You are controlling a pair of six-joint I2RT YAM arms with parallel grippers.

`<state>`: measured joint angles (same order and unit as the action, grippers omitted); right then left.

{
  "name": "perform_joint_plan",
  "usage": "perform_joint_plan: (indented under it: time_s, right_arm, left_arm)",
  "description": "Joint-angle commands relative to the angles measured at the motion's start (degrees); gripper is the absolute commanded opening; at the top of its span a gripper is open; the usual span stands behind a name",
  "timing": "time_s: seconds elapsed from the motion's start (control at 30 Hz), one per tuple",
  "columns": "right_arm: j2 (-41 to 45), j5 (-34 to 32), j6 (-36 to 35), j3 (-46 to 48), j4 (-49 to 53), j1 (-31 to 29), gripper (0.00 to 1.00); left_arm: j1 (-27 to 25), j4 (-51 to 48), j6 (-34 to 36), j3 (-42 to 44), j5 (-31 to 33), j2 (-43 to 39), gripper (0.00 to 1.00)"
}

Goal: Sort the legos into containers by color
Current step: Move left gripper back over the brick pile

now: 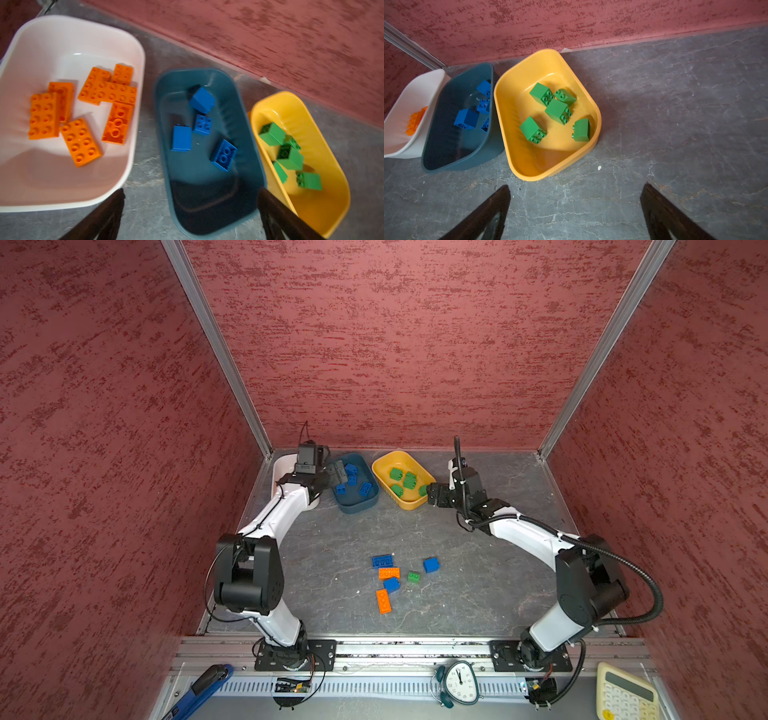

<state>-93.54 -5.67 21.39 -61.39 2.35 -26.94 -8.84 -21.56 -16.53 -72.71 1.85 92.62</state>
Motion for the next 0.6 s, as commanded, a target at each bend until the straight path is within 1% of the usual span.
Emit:
perform_joint_plan:
  time_s: [0.0, 0.07, 0.17, 0.23, 0.33, 0.37, 0.57]
  right_arm:
    - [2.6, -1.0, 1.1, 3.1, -4.1, -0.3, 0.99]
    - [3.2, -1.2, 1.5, 4.3, -4.3, -0.4, 0.99]
    - [3.4, -1.9, 2.4, 5.8, -4.5, -0.3, 0.99]
    - [3.3, -2.2, 2.8, 6.1, -4.2, -0.4, 0.99]
    - [3.0, -3.5, 3.4, 6.2, -3.6, -0.3, 0.99]
    - [2.9, -3.9, 3.5, 6.3, -3.8, -0.3, 0.99]
    - [2.7, -4.1, 3.3, 6.4, -5.8, -0.3, 0.99]
  left_arm:
    - [-6.2, 1.8, 9.0, 4.7, 4.7, -2.2, 0.99]
    - [-10.3, 2.2, 13.5, 7.2, 5.5, -3.5, 0.99]
    - [-13.9, 0.4, 18.0, 8.7, 2.7, -4.3, 0.99]
    - [-15.6, -3.3, 20.5, 7.9, 1.8, -3.9, 0.99]
    - [-17.8, -11.4, 23.8, 5.1, -3.7, -2.5, 0.99]
    - [-18.8, -13.9, 24.3, 3.8, -4.5, -1.5, 0.99]
    - [-25.2, -24.1, 28.3, 0.7, -1.8, 4.5, 1.0]
